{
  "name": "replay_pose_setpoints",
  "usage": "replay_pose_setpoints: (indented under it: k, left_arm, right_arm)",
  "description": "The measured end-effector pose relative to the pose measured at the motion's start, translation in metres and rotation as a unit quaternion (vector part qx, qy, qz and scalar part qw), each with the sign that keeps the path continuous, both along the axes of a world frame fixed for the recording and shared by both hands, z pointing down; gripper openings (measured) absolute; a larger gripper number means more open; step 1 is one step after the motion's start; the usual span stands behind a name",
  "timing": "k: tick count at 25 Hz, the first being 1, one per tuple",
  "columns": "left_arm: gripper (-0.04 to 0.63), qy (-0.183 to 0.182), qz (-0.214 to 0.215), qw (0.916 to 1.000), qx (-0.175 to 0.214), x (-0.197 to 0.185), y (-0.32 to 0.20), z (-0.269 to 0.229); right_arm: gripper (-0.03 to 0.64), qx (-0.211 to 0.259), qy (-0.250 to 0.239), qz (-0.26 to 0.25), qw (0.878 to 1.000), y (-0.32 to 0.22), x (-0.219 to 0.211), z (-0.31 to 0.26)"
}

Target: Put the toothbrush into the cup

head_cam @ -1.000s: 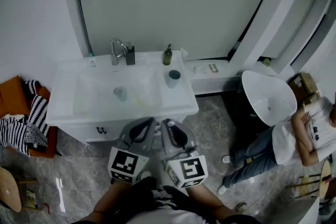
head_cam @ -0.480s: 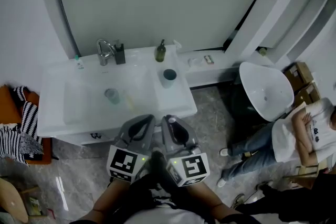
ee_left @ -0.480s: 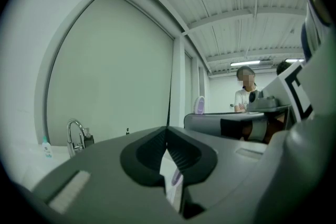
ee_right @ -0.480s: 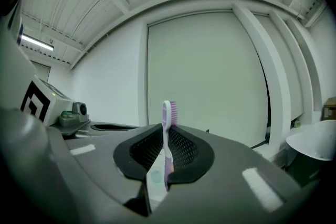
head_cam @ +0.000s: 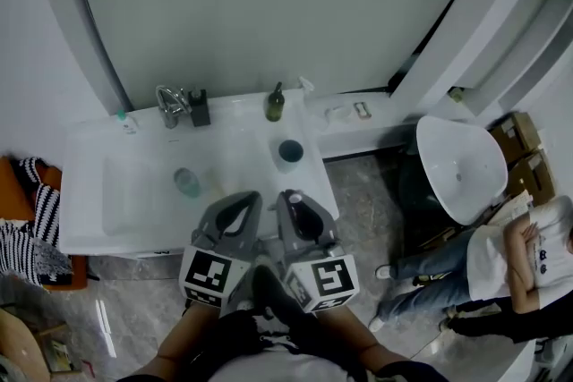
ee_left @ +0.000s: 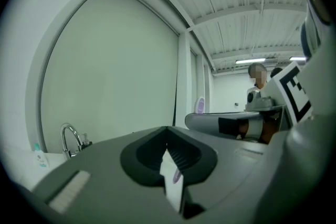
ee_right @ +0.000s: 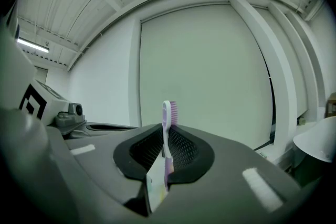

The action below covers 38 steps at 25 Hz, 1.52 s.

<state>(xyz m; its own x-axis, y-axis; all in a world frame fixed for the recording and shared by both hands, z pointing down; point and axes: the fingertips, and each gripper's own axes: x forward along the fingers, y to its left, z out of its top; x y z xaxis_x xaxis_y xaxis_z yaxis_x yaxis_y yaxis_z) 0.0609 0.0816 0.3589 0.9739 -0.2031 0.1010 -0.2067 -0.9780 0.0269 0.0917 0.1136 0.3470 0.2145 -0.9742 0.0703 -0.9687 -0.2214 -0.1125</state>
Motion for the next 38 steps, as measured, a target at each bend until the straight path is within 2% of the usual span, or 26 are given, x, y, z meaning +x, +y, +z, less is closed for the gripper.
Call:
replay_pose_setpoints:
  k: [9, 14, 27, 38]
  left_arm:
    - [0.000, 0.000, -0.012, 0.9999, 0.005, 0.064, -0.045, -0.006]
    - [-0.002, -0.005, -0.022, 0.9998, -0.002, 0.087, -0.062, 0.002]
    - [0.000, -0.036, 0.002, 0.9990, -0.027, 0.111, -0.095, 0.027]
    - [0.000, -0.036, 0.027, 0.9983, -0.036, 0.125, -0.101, 0.044]
  right_arm:
    - [0.031, 0.009, 0.000, -0.003, 1.000, -0.042, 0.071, -0.008]
    - [0.031, 0.003, -0.004, -0.008, 1.000, -0.058, 0.099, -0.001]
    - [0.032, -0.013, 0.020, 0.011, 1.000, -0.091, 0.129, 0.023]
    - [0.034, -0.033, 0.011, 0.026, 0.999, -0.107, 0.150, 0.056]
